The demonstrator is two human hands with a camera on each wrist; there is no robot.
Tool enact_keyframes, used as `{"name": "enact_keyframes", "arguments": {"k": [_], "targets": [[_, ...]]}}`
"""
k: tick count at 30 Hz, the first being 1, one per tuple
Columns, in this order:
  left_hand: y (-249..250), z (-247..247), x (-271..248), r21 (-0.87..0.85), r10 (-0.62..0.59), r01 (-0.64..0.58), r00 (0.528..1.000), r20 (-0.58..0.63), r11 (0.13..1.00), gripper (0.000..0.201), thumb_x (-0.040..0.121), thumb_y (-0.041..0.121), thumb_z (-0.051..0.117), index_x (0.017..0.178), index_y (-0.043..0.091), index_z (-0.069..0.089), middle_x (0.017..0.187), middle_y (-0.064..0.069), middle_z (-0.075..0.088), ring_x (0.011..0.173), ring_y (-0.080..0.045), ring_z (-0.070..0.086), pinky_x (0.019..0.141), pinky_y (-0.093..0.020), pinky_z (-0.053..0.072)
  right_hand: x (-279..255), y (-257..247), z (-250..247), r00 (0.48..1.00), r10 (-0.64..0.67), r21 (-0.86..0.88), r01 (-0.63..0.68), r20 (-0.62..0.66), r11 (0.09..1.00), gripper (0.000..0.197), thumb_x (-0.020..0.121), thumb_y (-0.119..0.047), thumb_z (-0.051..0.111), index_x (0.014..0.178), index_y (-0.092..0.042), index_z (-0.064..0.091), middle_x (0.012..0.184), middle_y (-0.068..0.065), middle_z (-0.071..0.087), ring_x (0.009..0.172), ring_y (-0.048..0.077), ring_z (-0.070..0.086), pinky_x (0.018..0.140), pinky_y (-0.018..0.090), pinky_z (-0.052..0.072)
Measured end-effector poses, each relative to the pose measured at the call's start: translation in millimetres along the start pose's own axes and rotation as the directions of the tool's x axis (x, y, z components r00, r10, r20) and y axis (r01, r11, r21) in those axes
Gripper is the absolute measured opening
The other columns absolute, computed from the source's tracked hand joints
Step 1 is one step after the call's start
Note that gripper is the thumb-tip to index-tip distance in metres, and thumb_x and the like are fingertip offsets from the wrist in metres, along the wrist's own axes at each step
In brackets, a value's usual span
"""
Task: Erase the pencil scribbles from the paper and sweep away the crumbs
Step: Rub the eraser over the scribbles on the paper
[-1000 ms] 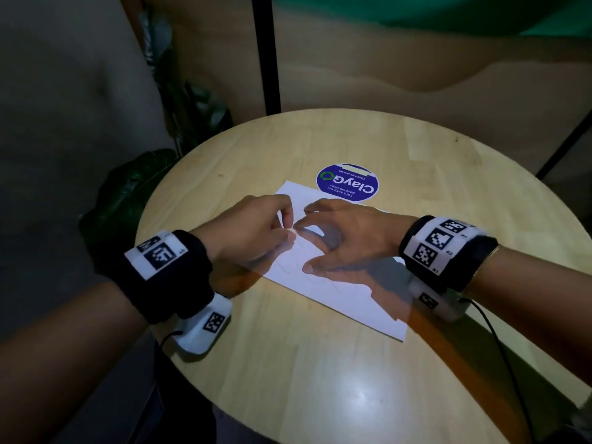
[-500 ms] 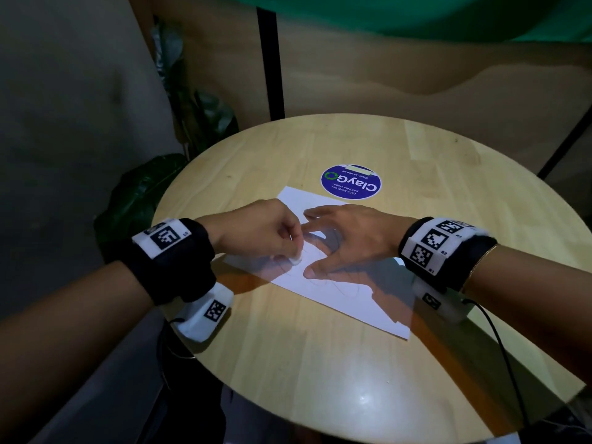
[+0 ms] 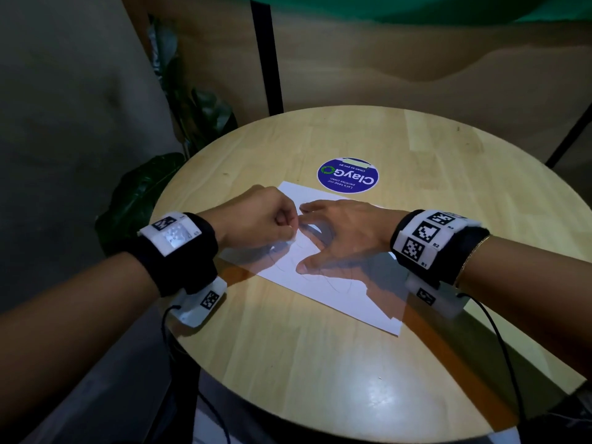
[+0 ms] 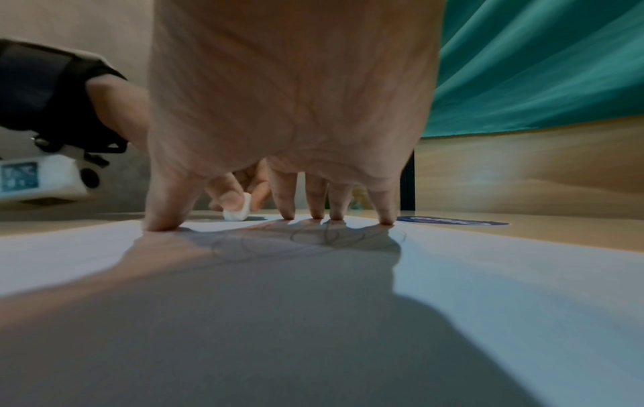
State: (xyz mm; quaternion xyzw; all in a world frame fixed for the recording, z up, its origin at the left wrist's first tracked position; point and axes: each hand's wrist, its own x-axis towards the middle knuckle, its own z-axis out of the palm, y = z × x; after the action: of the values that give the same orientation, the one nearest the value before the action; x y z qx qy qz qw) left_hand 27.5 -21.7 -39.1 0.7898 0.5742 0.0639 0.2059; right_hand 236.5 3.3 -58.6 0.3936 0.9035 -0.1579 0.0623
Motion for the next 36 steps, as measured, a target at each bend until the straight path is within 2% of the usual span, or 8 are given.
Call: {"name": "enact_keyframes", "arguments": {"k": [4,9,13,18,22,27,31,36], "targets": [[2.2,-3.5,-4.2,-0.07,0.041,-0.028,0.979,0.202,0.997,0.008,0.091,0.016,0.076,0.09,0.022,0.082,0.082,0.005,0.082,0.082,-0.013,0.076,0.08,-0.029,0.059,-1.6,-0.6,-0.1,1.0,0.009,0.005,-0.009,0.01,1.0,0.092,0.081,-0.084,0.067,0.158,-0.042,0.043,0.173,-0.012,0.026,0.153,0.021,0.038,0.119,0.042,0.038],[-5.2,-5.6,3.0,0.015,0.034,-0.034,0.999,0.017,0.999,0.007,0.09,0.021,0.076,0.088,0.026,0.08,0.08,0.009,0.079,0.081,-0.001,0.071,0.075,-0.025,0.053,-3.5,-2.1,-1.4,0.999,0.002,0.006,-0.003,0.039,1.0,0.095,0.077,-0.086,0.069,0.157,-0.042,0.042,0.169,-0.007,0.032,0.147,0.026,0.044,0.117,0.045,0.041],[3.5,-3.5,-8.0,-0.081,0.083,-0.065,0.968,0.236,0.995,0.008,0.092,0.016,0.075,0.091,0.022,0.081,0.083,0.004,0.082,0.082,-0.013,0.078,0.082,-0.028,0.061,-2.6,-1.1,0.9,0.999,0.013,0.0,-0.013,0.041,1.0,0.1,0.076,-0.088,0.067,0.161,-0.042,0.038,0.173,-0.01,0.025,0.152,0.025,0.039,0.119,0.045,0.038],[-5.4,-5.6,-4.9,0.047,0.018,-0.021,0.998,0.063,0.999,0.005,0.095,0.032,0.076,0.092,0.028,0.074,0.083,0.009,0.078,0.086,-0.006,0.07,0.085,-0.037,0.06,0.4,1.9,3.0,0.998,0.013,0.031,-0.015,0.055,0.999,0.103,0.076,-0.089,0.066,0.163,-0.049,0.028,0.178,-0.006,0.016,0.158,0.029,0.03,0.125,0.048,0.031],[3.2,0.5,-12.4,-0.039,0.044,-0.036,0.967,0.249,0.999,0.008,0.095,0.027,0.077,0.093,0.021,0.073,0.075,0.007,0.078,0.064,-0.004,0.064,0.063,-0.019,0.05,-0.3,0.6,2.2,0.998,0.003,0.031,-0.005,0.063,1.0,0.097,0.076,-0.089,0.066,0.16,-0.051,0.035,0.178,-0.004,0.014,0.16,0.029,0.027,0.126,0.047,0.029],[-5.4,-5.1,-7.8,-0.008,0.038,-0.037,0.993,0.109,0.999,0.007,0.096,0.028,0.077,0.089,0.028,0.075,0.075,0.008,0.073,0.071,-0.001,0.062,0.068,-0.025,0.044,-7.1,-6.5,-2.9,0.996,-0.002,0.0,0.002,0.085,1.0,0.09,0.08,-0.085,0.066,0.158,-0.051,0.036,0.175,0.0,0.02,0.154,0.033,0.032,0.118,0.044,0.032],[0.4,-2.0,-13.4,-0.09,0.085,-0.061,0.953,0.29,0.994,0.007,0.096,0.021,0.076,0.09,0.024,0.079,0.084,-0.001,0.078,0.079,-0.018,0.069,0.073,-0.029,0.052,-9.5,-9.5,-5.3,0.996,0.004,0.007,-0.005,0.087,1.0,0.09,0.079,-0.085,0.067,0.157,-0.055,0.035,0.173,-0.002,0.021,0.151,0.032,0.034,0.116,0.044,0.034],[-4.9,-3.2,-12.4,-0.032,0.072,-0.068,0.982,0.175,0.997,0.008,0.097,0.024,0.075,0.089,0.026,0.078,0.087,0.006,0.078,0.081,-0.004,0.068,0.077,-0.026,0.053,-9.5,-8.7,-4.7,0.997,-0.005,-0.013,0.006,0.075,1.0,0.087,0.08,-0.085,0.066,0.156,-0.052,0.039,0.165,0.0,0.032,0.143,0.031,0.042,0.111,0.044,0.04]]}}
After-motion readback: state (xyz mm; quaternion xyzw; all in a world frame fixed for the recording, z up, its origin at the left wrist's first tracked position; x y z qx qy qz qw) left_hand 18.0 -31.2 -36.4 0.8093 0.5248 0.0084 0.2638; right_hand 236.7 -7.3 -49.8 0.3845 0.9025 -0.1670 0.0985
